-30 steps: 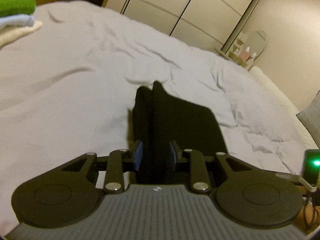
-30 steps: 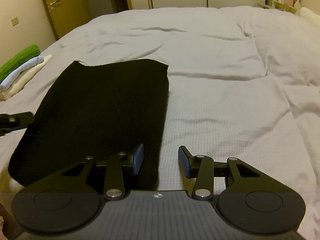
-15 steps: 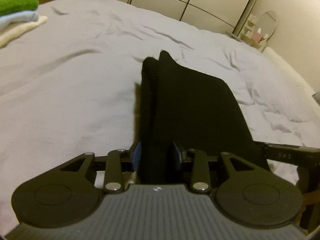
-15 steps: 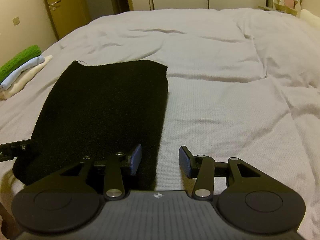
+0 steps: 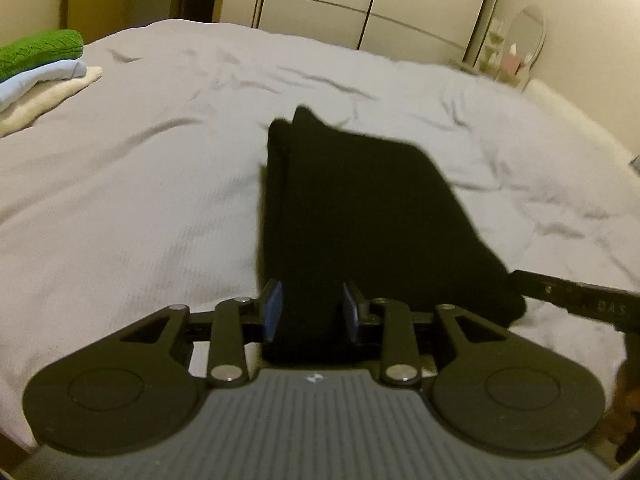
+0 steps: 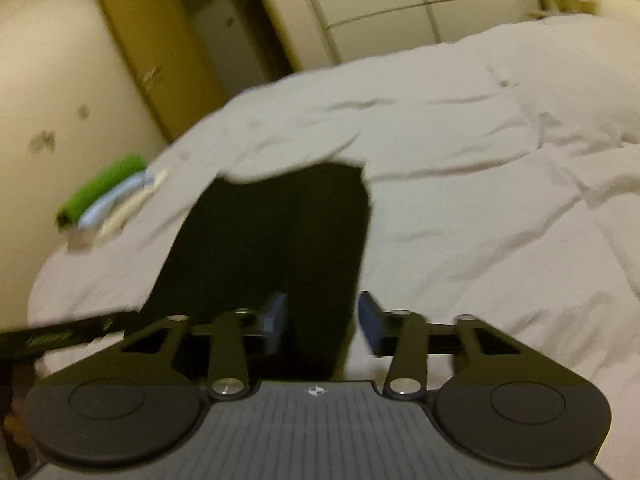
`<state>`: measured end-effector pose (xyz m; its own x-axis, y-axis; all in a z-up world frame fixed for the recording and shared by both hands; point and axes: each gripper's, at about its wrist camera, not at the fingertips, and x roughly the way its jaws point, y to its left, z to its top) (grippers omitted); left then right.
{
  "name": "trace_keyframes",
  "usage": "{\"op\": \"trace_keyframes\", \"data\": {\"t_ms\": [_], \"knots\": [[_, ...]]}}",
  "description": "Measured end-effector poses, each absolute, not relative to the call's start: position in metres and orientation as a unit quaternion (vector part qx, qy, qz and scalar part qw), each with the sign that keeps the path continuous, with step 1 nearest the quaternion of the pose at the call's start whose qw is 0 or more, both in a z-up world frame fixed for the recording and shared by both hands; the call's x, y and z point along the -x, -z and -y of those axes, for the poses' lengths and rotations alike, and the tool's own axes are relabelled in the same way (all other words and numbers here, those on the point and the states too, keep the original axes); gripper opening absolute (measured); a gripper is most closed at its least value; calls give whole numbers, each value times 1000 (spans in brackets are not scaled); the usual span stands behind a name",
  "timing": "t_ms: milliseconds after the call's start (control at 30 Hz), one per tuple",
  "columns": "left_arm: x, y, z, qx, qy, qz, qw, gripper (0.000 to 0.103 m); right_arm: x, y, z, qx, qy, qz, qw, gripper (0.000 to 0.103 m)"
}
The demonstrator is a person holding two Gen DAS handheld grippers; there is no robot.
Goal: Fold clothes
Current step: 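Press the new fold flat, then open both grippers and withdraw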
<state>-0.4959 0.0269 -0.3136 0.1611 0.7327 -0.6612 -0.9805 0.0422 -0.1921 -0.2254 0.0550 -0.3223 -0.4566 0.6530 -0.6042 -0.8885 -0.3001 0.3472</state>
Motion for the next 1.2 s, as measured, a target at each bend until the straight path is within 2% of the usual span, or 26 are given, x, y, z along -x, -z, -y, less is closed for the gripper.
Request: {"op": "trace_keyframes", "data": {"t_ms": [200, 267, 467, 633, 900, 933, 1000, 1200], "knots": [[489, 338, -40, 321, -631, -235, 666, 30, 246, 343, -63, 236, -782, -312, 485, 33], [490, 332, -42, 335, -635, -230, 657, 30, 245, 343, -63, 237, -778, -321, 485, 36], [472, 304, -29, 289, -662, -257, 642, 28, 239, 327, -57, 217, -776, -324, 496, 43], [463, 288, -20, 269, -671, -263, 640, 28, 239, 312, -49, 199, -785, -307, 500, 43], [452, 311, -23, 283, -675, -306, 609, 28, 247, 325, -50, 227, -782, -323, 483, 44], [452, 309, -21, 284, -675, -305, 609, 28, 245, 324, -48, 222, -782, -328, 481, 45], [453, 305, -17, 285, -677, -304, 607, 28, 240, 316, -42, 217, -784, -316, 488, 53], [451, 297, -11, 287, -682, -307, 599, 28, 226, 309, -40, 208, -773, -333, 498, 56]]}}
